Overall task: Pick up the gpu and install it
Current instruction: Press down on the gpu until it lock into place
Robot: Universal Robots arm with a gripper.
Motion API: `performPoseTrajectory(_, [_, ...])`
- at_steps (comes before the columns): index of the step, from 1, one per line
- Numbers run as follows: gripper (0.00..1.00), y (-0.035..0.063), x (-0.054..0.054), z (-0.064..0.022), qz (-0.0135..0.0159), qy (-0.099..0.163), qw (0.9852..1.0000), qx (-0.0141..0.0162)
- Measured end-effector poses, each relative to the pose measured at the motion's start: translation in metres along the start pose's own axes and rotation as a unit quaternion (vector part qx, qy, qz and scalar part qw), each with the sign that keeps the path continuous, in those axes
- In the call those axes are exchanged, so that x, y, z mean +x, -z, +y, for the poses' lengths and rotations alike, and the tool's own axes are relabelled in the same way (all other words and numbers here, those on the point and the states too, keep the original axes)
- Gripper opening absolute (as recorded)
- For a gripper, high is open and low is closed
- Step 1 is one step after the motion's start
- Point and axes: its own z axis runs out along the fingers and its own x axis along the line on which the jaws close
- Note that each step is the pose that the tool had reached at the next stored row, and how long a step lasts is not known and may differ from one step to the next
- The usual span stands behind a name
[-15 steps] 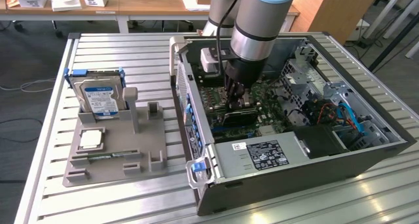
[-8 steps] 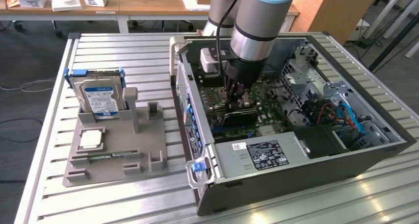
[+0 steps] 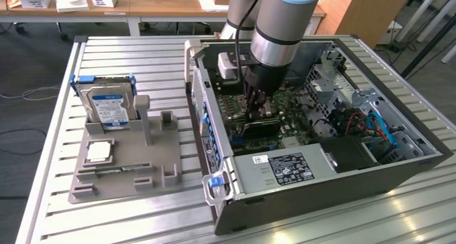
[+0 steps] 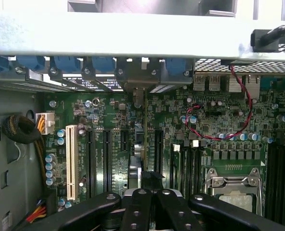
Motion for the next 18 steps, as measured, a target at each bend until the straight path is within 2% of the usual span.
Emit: performPoseTrajectory(18, [0.11,-0.0026,0.0001,0.0011,0.0001,0.000,1.0000,0.0001])
